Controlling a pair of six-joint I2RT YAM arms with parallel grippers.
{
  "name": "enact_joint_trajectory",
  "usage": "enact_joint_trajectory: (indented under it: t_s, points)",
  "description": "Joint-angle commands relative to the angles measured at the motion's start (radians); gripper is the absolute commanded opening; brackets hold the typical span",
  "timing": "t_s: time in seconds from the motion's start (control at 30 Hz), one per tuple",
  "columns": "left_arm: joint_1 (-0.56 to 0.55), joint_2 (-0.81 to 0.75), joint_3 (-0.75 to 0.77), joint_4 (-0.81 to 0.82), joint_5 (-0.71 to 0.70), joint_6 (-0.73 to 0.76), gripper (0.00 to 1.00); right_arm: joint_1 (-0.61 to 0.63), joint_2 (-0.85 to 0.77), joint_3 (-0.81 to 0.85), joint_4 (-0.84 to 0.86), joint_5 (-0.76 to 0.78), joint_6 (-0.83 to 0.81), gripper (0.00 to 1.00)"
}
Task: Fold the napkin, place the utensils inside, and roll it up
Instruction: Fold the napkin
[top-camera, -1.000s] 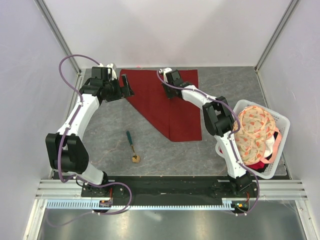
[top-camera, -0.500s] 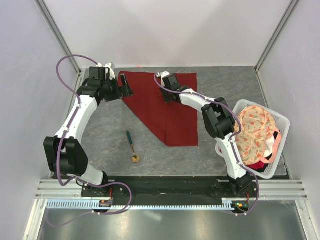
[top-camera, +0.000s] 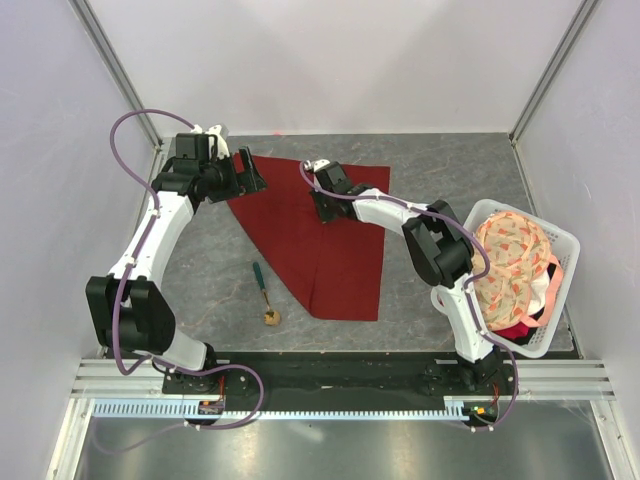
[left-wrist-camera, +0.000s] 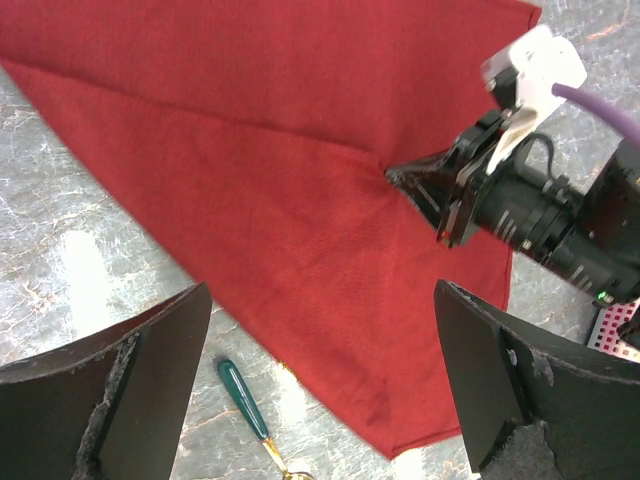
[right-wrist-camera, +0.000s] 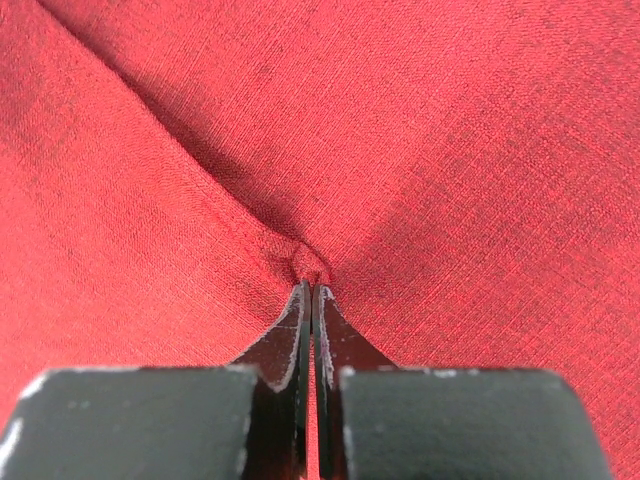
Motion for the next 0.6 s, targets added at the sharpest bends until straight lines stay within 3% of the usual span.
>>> enact_joint_trajectory:
  t_s: [0.0,0.2,0.57]
  points:
    - [0.006,-0.038,-0.004,0.035,0.033,0.018,1.0,0.024,-0.042,0.008,-0.138,-0.033,0.048,0.04]
    - [0.007,-0.04,-0.005,0.038,0.047,0.017,1.0,0.024,-0.097,0.074,-0.19,0.035,0.039,0.09]
    - [0.009,-0.04,-0.005,0.038,0.055,0.017,1.0,-0.006,-0.074,0.146,-0.195,0.124,0.022,0.07]
